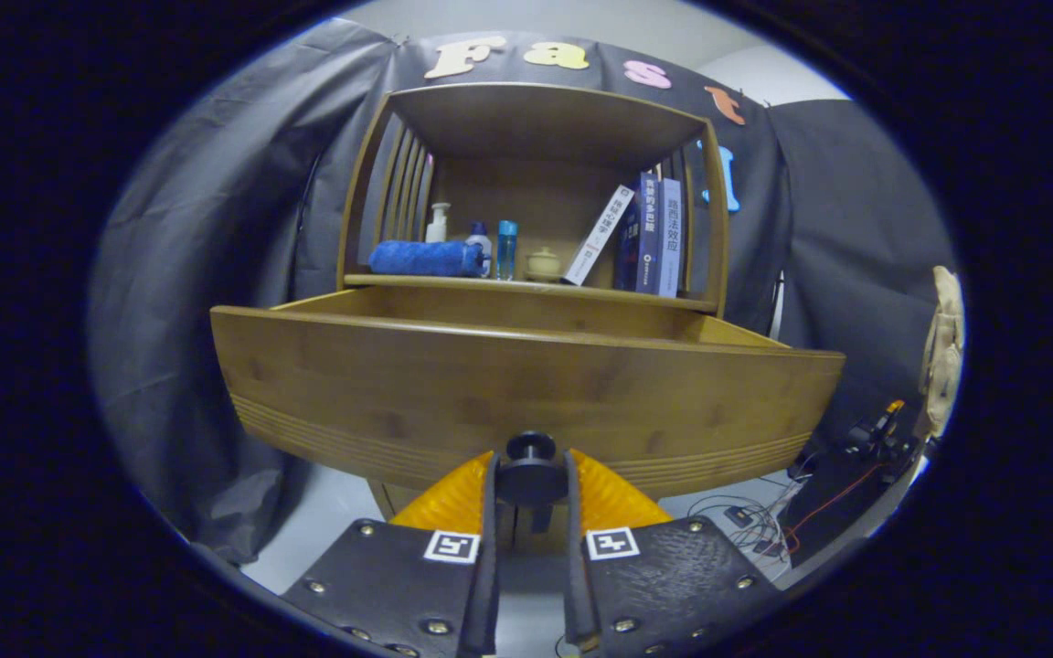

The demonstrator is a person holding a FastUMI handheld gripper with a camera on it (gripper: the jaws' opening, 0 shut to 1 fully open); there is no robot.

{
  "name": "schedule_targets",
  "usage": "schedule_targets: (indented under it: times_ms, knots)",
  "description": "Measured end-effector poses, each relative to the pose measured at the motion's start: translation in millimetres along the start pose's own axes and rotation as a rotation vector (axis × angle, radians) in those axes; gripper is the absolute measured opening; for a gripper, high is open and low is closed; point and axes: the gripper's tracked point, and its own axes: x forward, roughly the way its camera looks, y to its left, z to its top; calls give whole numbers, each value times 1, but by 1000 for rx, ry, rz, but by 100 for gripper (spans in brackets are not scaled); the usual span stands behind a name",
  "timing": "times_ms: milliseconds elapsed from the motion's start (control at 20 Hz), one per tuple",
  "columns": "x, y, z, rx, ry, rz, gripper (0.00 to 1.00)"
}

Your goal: Pull open the drawer, take out the items inside it, and place them on the countertop above the cabinet.

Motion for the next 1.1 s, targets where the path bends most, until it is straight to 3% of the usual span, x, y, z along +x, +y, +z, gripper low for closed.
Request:
schedule_targets:
  times_ms: [200,250,300,500,750,1100]
  knots:
    - [-8,2,-6,-21,39,25,29]
    - [-13,1,-6,-11,63,25,34]
    - [-19,0,-6,0,70,25,41]
    - [-47,18,36,-55,8,68,100]
    - [-73,33,103,-36,-94,76,98]
    - [-29,32,165,49,-107,43,98]
